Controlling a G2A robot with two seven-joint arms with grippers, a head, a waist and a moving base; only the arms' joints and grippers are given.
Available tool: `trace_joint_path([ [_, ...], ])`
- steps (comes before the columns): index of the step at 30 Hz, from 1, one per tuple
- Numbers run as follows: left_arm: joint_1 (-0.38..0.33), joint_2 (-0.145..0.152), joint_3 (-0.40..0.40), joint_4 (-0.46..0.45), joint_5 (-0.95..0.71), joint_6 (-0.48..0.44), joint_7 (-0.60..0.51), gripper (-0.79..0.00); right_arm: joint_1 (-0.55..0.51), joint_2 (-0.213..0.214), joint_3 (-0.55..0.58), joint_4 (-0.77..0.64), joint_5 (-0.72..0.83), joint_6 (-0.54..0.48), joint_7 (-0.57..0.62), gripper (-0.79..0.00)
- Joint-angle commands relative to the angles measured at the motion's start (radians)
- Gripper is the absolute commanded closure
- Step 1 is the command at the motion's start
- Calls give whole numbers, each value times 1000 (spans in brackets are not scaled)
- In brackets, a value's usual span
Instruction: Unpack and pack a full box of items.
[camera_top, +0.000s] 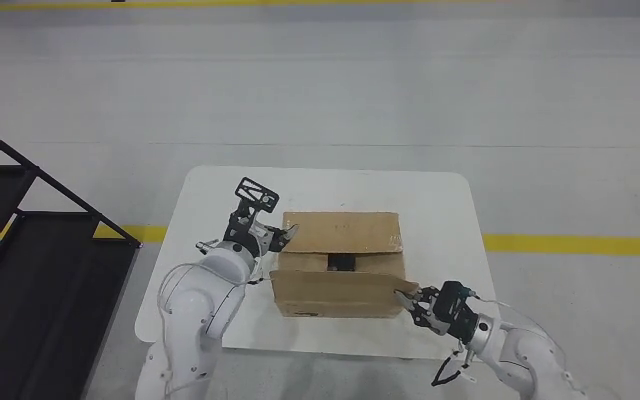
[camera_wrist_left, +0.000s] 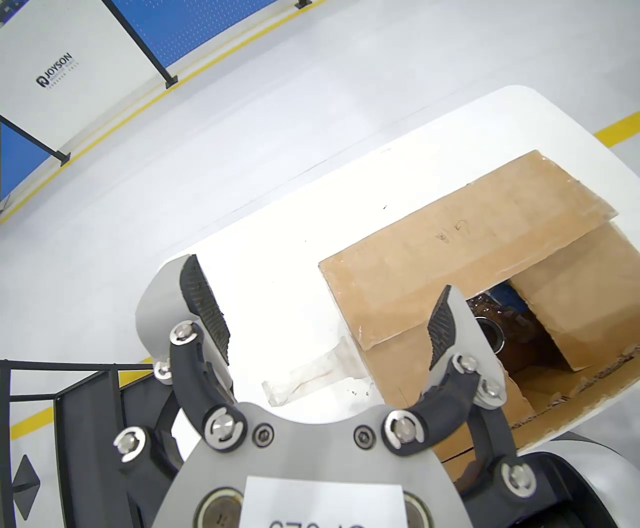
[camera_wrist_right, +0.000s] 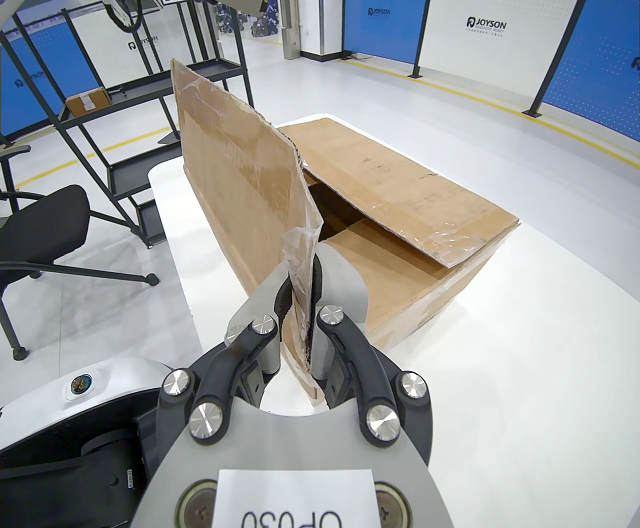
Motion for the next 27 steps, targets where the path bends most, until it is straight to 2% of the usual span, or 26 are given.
trace_joint_path([
  [1, -4, -2, 7, 26, -20, 20, -69, -785, 2, 1, -2, 2, 2, -1, 0, 0],
  [7, -63, -3, 34, 89, -12, 28, -271, -785, 6, 4, -5, 1, -5, -3, -3, 0],
  [11, -107, -7, 41, 102, -88, 38, -430, -785, 5, 6, -7, 2, -8, -2, -13, 0],
  [16, -133, -5, 52, 92, -107, 4, -493, -785, 5, 9, -6, 2, -2, -3, -23, -12],
  [18, -137, -3, 66, 87, -101, -35, -524, -785, 6, 10, -5, 0, 5, -4, -23, -83],
  [22, -133, 1, 78, 62, -120, -76, -563, -785, 9, 11, -4, -2, 23, -4, -20, -169],
  [24, -132, 4, 84, 56, -117, -106, -579, -785, 9, 12, -2, 1, 46, -11, -21, -342],
  [26, -130, 7, 87, 51, -118, -127, -586, -785, 9, 13, 5, 1, 69, -19, -21, -385],
  [27, -129, 8, 88, 46, -122, -133, -588, -785, 8, 14, 10, 3, 92, -26, -27, -600],
])
